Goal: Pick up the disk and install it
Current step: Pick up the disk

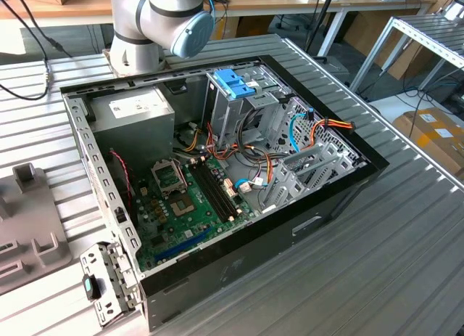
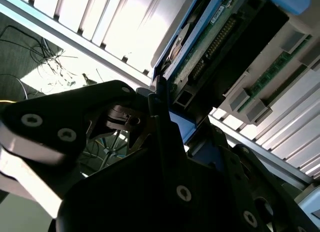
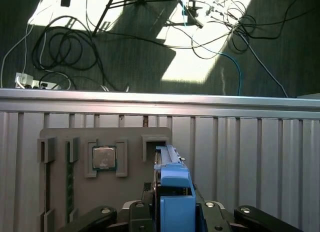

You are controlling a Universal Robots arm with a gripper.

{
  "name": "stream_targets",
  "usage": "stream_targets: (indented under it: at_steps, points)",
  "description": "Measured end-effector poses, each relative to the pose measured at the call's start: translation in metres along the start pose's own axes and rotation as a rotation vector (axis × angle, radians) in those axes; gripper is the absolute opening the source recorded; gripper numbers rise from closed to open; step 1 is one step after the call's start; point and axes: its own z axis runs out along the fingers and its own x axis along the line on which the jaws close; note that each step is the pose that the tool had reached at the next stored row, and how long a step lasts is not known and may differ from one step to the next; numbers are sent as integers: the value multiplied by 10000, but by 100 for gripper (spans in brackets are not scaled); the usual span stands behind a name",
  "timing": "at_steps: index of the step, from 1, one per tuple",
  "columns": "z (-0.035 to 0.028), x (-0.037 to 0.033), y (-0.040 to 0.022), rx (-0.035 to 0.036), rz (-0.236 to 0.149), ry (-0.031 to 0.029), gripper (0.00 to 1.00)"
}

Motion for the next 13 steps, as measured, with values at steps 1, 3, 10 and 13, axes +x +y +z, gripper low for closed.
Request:
stream_targets:
  at_steps: [1, 3, 10, 13]
  points:
    - [-10, -1, 0, 1, 0, -10, 37]
    - [-37, -2, 2, 0, -2, -36, 37]
    - [-66, -5, 3, 2, -4, -80, 37]
    - [-67, -5, 3, 1, -4, -80, 37]
